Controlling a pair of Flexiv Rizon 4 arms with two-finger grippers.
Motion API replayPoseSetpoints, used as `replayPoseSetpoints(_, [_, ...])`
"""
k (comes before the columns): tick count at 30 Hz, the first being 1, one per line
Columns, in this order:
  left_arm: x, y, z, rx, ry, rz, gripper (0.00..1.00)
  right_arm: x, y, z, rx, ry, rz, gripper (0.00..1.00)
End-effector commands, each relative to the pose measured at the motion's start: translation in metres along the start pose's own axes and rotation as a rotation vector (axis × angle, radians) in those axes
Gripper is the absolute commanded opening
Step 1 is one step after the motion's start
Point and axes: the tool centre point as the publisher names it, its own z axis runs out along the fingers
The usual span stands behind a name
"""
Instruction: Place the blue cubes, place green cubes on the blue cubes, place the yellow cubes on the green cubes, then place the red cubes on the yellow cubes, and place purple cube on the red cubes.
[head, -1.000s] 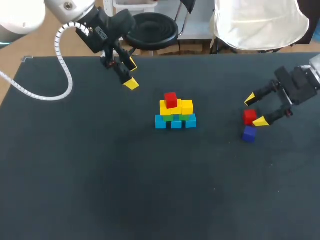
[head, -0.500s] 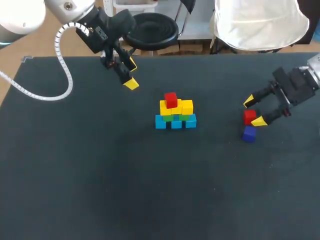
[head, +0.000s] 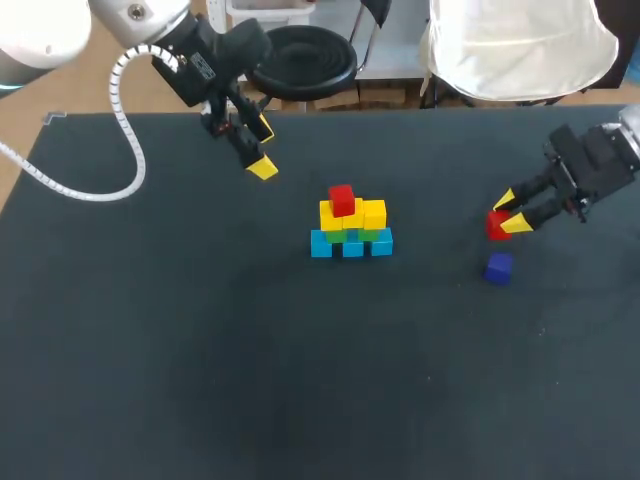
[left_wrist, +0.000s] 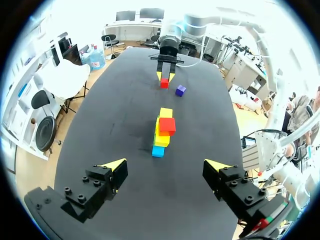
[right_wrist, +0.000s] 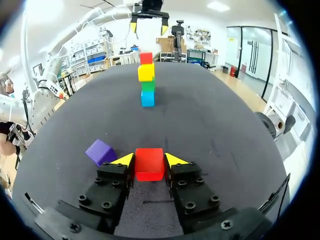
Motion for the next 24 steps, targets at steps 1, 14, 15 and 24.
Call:
replayPoseSetpoints(1, [0.001,-0.001,0.0,-0.002,-0.003,0.002,1.0,-0.022,0.011,-0.013,0.019,0.035,0.002,0.0])
replayPoseSetpoints(14, [0.001,-0.001,0.0,-0.002,-0.003,0.002,1.0,-0.084,0.022,-0.03,0.149,0.134,0.07,0.0])
replayPoseSetpoints(15, [0.001,-0.001,0.0,-0.002,-0.003,0.002,1.0,-0.088,0.023,-0.03,0.161,0.136,0.076,0.0])
replayPoseSetpoints(24, [0.001,-0.001,0.0,-0.002,-0.003,0.002,1.0,-0.105,0.025,-0.027,0.178,0.135,0.073,0.0])
